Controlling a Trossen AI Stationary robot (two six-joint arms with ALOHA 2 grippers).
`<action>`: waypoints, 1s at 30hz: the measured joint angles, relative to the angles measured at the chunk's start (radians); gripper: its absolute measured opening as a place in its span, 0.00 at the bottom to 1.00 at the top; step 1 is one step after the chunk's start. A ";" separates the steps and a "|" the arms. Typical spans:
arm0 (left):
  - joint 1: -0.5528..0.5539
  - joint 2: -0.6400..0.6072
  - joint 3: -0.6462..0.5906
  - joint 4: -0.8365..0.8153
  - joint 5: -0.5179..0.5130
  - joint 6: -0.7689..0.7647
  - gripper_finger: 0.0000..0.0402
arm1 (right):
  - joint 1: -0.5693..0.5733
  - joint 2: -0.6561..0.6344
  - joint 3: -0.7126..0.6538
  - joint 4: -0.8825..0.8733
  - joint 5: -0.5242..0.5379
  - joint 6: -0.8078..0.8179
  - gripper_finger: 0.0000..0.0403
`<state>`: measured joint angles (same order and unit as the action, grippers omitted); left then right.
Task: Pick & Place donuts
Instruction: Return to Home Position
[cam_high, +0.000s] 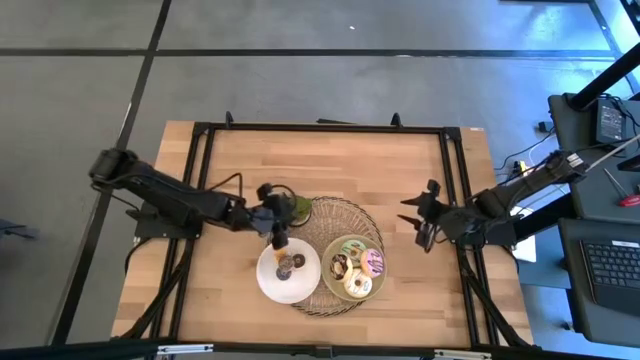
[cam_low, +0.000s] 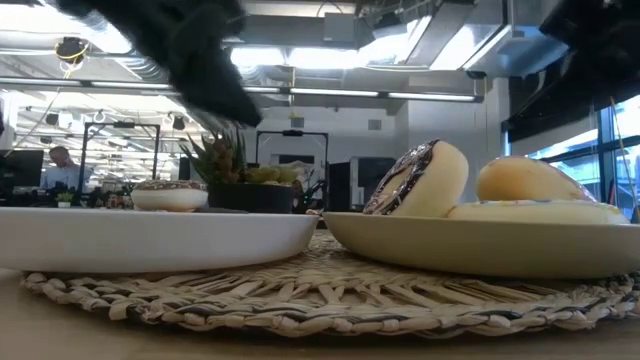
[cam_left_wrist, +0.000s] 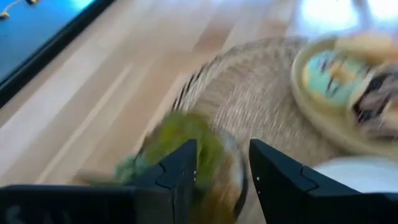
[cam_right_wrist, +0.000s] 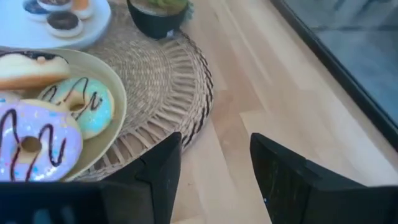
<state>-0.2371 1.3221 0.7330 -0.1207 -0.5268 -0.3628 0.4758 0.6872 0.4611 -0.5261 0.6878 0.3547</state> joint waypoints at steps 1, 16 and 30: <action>0.000 -0.011 -0.022 -0.003 -0.008 0.003 0.36 | -0.004 -0.023 -0.023 0.024 -0.002 -0.017 0.48; 0.040 -0.542 -0.434 0.404 0.272 0.076 0.36 | -0.078 -0.305 -0.104 0.177 -0.211 -0.202 0.48; 0.144 -0.774 -0.724 0.749 0.404 0.082 0.36 | -0.152 -0.371 -0.303 0.492 -0.300 -0.252 0.48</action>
<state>-0.0931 0.5482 0.0086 0.6282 -0.1224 -0.2808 0.3235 0.3165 0.1584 -0.0343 0.3874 0.1028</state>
